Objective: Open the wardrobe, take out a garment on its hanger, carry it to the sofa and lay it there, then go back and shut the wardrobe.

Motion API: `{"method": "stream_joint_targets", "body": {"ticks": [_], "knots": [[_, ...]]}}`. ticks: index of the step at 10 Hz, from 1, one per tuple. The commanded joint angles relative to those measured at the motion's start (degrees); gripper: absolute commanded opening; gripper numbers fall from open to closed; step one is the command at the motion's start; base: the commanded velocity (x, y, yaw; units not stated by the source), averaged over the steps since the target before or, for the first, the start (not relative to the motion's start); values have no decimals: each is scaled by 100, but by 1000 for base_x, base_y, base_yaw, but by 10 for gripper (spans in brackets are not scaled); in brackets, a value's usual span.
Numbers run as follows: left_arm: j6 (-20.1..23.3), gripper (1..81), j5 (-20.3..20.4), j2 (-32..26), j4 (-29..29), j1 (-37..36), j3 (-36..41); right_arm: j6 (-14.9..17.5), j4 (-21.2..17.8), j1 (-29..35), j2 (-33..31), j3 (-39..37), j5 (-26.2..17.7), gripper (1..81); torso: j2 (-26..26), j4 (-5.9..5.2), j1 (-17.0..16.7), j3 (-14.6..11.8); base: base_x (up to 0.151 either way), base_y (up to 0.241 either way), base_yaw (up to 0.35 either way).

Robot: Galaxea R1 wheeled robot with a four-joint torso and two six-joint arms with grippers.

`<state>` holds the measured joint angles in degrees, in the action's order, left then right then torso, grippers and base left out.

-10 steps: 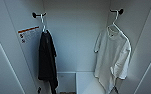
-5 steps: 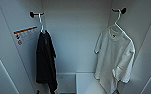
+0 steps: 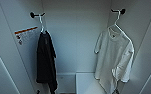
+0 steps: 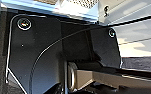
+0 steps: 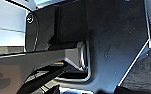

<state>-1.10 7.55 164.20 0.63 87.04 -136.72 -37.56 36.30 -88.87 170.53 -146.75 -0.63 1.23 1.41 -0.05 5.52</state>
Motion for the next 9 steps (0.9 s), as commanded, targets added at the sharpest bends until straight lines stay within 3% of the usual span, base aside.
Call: {"method": "stream_joint_targets", "body": {"ticks": [1, 5, 7, 9], "knots": [[57, 811, -280, -18, 121, -209, 57, 3, 70, 224, -8, 51, -253, 811, -2, 0, 5, 2, 79, 0, 0], [48, 811, -280, 0, 121, -209, 57, 3, 70, 224, -8, 51, -262, 811, 2, 0, 8, 0, 40, 0, 0], [48, 811, -271, 0, 121, -226, 57, 3, 114, 224, 1, 51, -253, 811, -2, 360, 13, -139, 0, 0, 0], [48, 811, -280, -35, 112, -296, 57, 3, 114, 216, 1, 60, -262, 811, 0, 650, 8, -249, 0, 0, 0]]}}
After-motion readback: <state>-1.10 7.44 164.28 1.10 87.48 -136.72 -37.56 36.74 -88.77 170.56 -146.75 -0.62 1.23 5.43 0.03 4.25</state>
